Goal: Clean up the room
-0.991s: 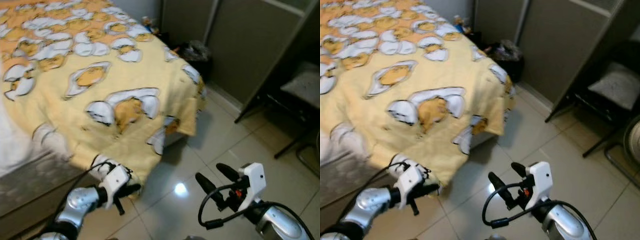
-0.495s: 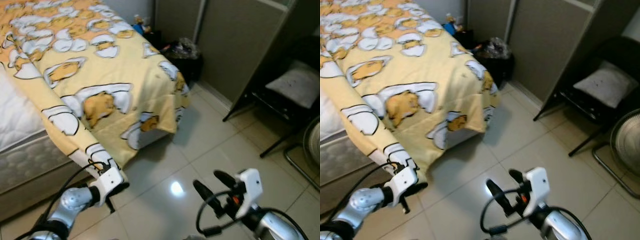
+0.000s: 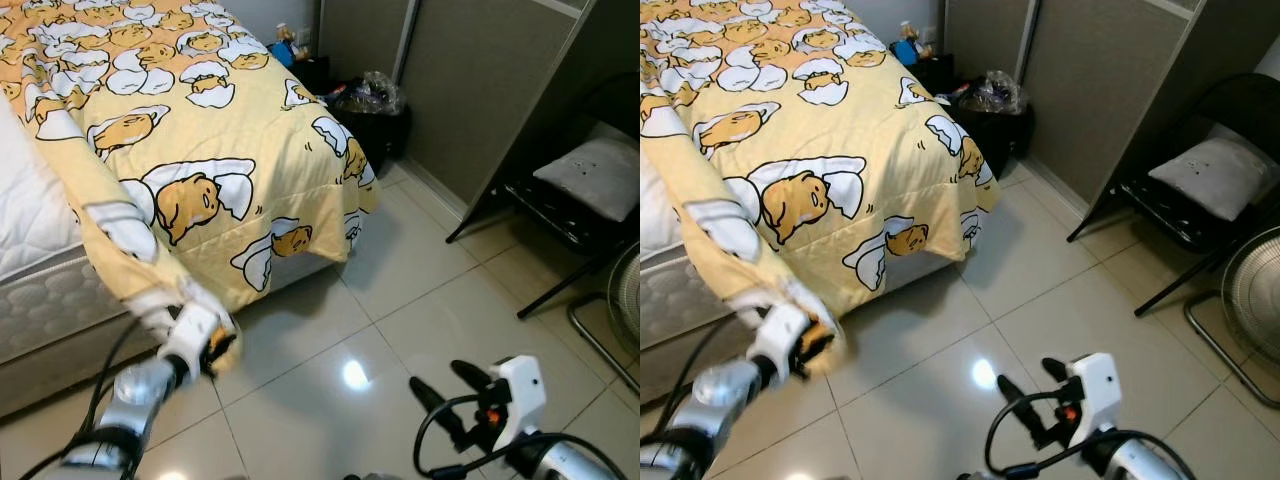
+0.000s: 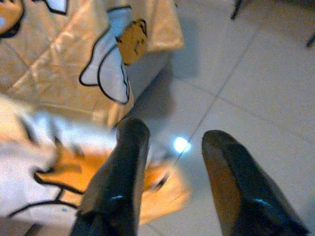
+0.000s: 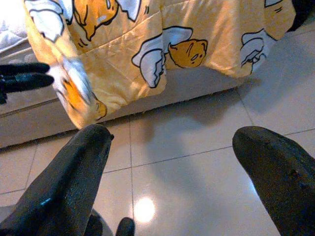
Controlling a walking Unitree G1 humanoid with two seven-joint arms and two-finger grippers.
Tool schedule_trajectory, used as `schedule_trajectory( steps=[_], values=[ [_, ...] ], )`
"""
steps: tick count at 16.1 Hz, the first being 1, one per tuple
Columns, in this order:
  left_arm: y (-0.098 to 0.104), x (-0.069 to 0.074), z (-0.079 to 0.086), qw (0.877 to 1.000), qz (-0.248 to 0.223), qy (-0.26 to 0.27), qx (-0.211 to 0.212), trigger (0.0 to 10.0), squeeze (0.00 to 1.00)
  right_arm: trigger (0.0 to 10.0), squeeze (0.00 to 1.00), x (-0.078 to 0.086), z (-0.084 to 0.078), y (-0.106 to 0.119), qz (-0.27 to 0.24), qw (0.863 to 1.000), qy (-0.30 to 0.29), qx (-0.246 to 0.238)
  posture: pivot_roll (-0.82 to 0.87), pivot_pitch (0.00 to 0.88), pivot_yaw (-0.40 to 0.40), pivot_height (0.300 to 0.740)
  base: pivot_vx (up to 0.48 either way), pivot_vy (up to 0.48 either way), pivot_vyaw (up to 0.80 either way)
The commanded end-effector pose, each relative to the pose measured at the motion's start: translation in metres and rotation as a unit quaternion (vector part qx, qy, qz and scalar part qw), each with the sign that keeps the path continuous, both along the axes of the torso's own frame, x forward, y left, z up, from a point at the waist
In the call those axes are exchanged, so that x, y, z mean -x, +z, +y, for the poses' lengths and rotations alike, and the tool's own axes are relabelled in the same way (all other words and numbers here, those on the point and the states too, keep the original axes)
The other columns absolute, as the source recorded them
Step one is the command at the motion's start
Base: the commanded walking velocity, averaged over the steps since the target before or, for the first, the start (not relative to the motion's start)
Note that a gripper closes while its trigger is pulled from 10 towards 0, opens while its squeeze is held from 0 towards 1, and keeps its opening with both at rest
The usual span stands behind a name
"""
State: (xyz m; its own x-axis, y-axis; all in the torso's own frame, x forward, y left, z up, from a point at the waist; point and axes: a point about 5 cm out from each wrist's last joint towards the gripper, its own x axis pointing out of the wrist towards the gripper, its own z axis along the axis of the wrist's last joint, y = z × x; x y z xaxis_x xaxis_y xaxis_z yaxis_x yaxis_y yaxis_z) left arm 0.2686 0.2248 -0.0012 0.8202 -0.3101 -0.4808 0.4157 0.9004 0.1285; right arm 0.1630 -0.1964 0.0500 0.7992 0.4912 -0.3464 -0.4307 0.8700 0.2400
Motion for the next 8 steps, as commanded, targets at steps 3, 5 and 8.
schedule_trajectory(
  steps=[3,5,8],
  values=[
    [-0.005,0.000,-0.015,0.999,0.011,0.008,0.032,10.0,1.00,10.0,0.05,-0.014,-0.014,-0.003,-0.014,0.999,-0.046,0.020,-0.16,0.023,-0.021,0.740,0.000,0.000,0.21],
    [-0.006,0.000,-0.007,0.999,0.007,0.050,0.009,10.0,0.00,10.0,0.14,-0.018,-0.011,-0.004,-0.023,0.998,-0.044,0.025,-0.16,0.009,-0.015,0.740,0.000,0.000,0.57],
    [0.009,-0.008,-0.017,0.991,-0.078,0.093,0.056,10.0,0.00,10.0,0.23,-0.033,-0.009,-0.005,-0.048,0.996,-0.070,0.030,-0.12,0.000,0.000,0.740,0.000,0.000,0.53]
  ],
)
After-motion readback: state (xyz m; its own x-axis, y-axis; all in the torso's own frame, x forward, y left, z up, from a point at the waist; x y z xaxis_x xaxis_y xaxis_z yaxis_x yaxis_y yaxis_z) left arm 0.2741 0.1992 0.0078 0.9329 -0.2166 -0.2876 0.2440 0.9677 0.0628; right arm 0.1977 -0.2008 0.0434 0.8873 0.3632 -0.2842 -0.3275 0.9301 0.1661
